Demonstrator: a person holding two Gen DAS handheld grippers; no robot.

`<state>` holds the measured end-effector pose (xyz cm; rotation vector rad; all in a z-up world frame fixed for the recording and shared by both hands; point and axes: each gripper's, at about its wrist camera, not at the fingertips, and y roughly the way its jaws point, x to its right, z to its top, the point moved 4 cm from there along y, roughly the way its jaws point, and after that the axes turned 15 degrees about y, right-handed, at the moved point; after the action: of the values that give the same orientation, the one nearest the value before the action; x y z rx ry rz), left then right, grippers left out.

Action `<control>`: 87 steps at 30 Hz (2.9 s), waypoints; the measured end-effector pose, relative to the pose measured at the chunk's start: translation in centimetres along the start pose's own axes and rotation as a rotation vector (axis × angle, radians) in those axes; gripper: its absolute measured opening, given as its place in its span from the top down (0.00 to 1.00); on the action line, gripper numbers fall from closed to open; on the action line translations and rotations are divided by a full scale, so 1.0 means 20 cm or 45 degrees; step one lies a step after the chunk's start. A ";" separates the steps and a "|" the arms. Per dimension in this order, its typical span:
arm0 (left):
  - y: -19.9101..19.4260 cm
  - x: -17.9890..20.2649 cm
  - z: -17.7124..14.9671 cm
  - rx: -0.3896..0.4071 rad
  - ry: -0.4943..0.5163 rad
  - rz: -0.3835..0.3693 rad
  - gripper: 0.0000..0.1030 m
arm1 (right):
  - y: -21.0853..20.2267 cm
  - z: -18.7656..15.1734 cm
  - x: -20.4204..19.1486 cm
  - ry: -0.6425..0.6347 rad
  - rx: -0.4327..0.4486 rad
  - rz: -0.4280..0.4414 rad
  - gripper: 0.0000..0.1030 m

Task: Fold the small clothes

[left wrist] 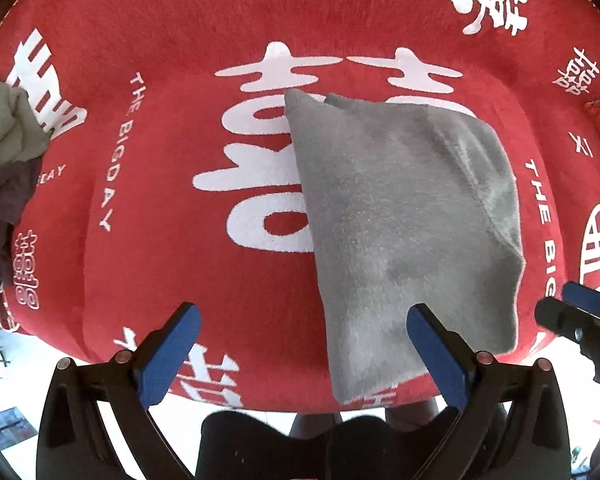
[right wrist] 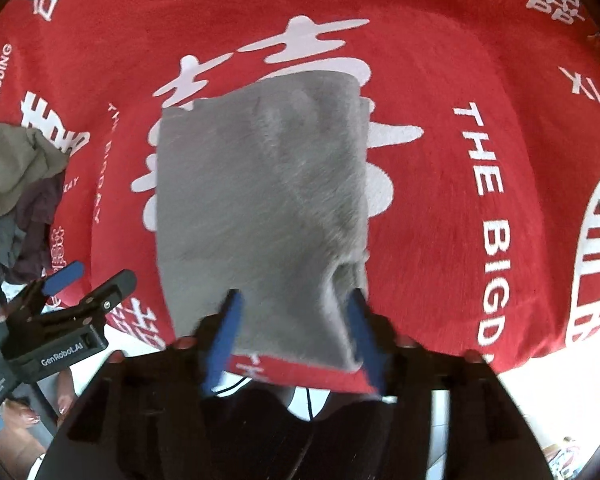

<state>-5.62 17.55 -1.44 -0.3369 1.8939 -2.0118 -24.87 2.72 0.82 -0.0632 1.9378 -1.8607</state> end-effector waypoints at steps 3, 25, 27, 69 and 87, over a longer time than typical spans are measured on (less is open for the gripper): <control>-0.07 -0.01 0.00 0.004 0.004 0.006 0.00 | -0.08 -0.04 -0.06 -0.013 0.061 0.014 0.17; -0.34 -0.04 -0.03 -0.021 0.013 0.010 0.00 | -0.32 -0.05 -0.20 -0.049 0.138 -0.222 0.16; -0.35 -0.04 -0.03 -0.022 0.019 0.012 0.00 | -0.33 -0.05 -0.21 -0.052 0.142 -0.247 0.16; -0.40 -0.05 -0.01 0.000 0.020 0.001 0.00 | -0.37 -0.02 -0.25 -0.100 0.157 -0.364 0.16; -0.40 -0.07 -0.02 0.001 0.021 0.005 0.00 | -0.37 -0.02 -0.27 -0.110 0.147 -0.368 0.16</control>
<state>-5.26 18.77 6.62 -0.3165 1.9022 -2.0188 -22.22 4.27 9.35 -0.3999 1.8369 -2.1111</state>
